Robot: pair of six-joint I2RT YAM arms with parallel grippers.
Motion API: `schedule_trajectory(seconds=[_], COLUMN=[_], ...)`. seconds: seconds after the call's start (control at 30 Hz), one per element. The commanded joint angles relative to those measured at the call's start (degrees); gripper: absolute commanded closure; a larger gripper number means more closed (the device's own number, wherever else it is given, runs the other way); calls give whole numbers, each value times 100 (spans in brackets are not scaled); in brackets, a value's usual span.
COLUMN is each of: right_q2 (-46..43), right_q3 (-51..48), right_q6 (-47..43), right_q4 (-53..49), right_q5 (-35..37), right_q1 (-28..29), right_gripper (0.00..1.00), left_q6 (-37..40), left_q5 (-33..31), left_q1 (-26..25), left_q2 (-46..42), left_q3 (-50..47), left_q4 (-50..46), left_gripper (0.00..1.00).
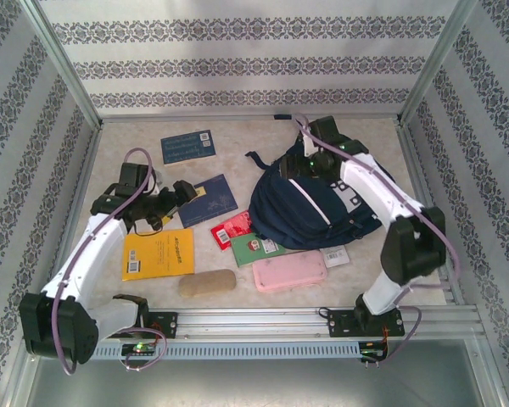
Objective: Pack books, pencil case, and school supplies into a backpack
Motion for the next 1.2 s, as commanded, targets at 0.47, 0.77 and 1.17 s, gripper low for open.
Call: schedule_trajectory(seconds=[0.47, 0.77, 1.17], right_q2=[3478, 4055, 4396], right_q3=[5036, 5353, 4939], right_q6=[3362, 3647, 3693], right_q4=[-3743, -3761, -3431], right_q5=[2484, 2278, 2142], right_q1=[406, 582, 645], right_gripper=[25, 32, 82], left_q6=[92, 61, 110], left_q5=[-140, -223, -346], left_q1=[-112, -112, -112], left_q2=[737, 824, 922], left_q3=[317, 233, 253], left_q4=[309, 336, 309], left_gripper=[0, 0, 0])
